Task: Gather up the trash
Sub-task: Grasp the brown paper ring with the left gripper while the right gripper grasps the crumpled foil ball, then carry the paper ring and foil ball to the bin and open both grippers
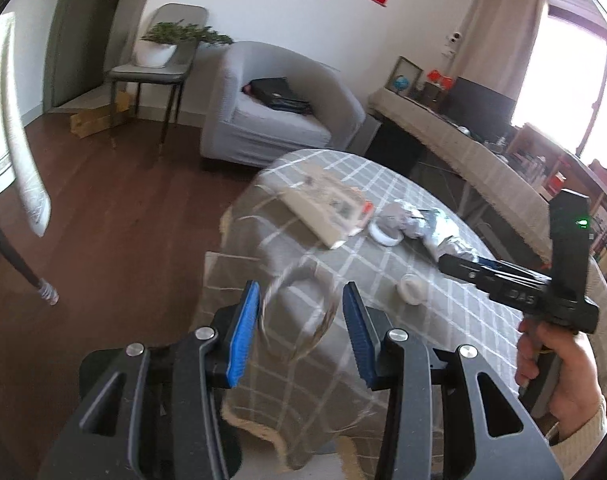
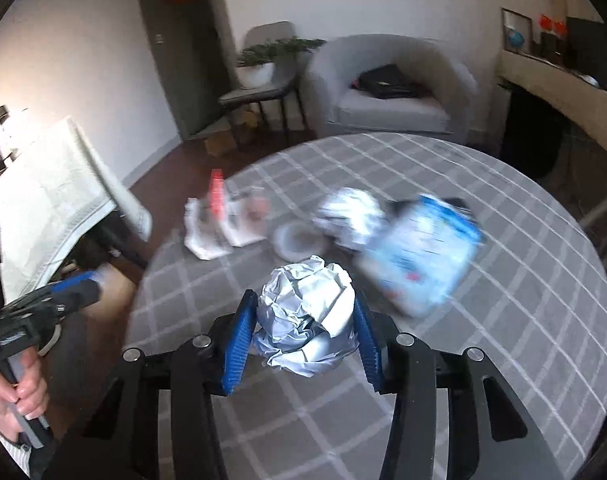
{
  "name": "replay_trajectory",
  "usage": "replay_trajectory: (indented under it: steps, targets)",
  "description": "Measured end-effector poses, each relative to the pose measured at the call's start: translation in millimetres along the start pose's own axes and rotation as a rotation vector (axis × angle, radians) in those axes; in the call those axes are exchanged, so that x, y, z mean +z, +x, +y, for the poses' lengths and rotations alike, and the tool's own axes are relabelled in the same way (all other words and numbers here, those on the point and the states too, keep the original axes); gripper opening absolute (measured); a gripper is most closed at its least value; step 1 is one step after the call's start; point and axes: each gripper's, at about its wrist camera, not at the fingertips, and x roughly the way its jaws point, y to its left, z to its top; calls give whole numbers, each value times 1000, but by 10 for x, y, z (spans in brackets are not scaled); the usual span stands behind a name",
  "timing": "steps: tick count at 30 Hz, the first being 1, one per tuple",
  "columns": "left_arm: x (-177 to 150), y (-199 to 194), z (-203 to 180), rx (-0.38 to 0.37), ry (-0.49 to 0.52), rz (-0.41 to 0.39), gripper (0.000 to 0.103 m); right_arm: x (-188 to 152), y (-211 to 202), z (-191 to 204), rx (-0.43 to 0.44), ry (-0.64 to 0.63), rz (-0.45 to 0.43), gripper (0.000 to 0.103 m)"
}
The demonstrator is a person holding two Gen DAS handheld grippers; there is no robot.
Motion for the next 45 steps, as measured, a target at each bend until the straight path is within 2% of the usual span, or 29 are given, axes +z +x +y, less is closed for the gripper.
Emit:
replay_trajectory:
  steps: [13,17,24,28,37,45]
  targets:
    - [-147,-97,666,128,-59,97,45,131,268,833,116,-109,-6,47]
    - [-216,-94,804,164,-54,130,39,130,312,1066,149,-147,-5,47]
    - [-321,-139,1082,215,-56,172,37,141,429,1417,203,-187,4,47]
    - [-388,-128,1260,261,-70,222,35,121,526,1642,235,-212,18,47]
    - [-404,-284,1550,322,-99,243,29,-58,924,2166,292,-285,129,47]
    - [-287,-557,1656,343,-121,165,27,-405,1411,2484,286,-357,306,50]
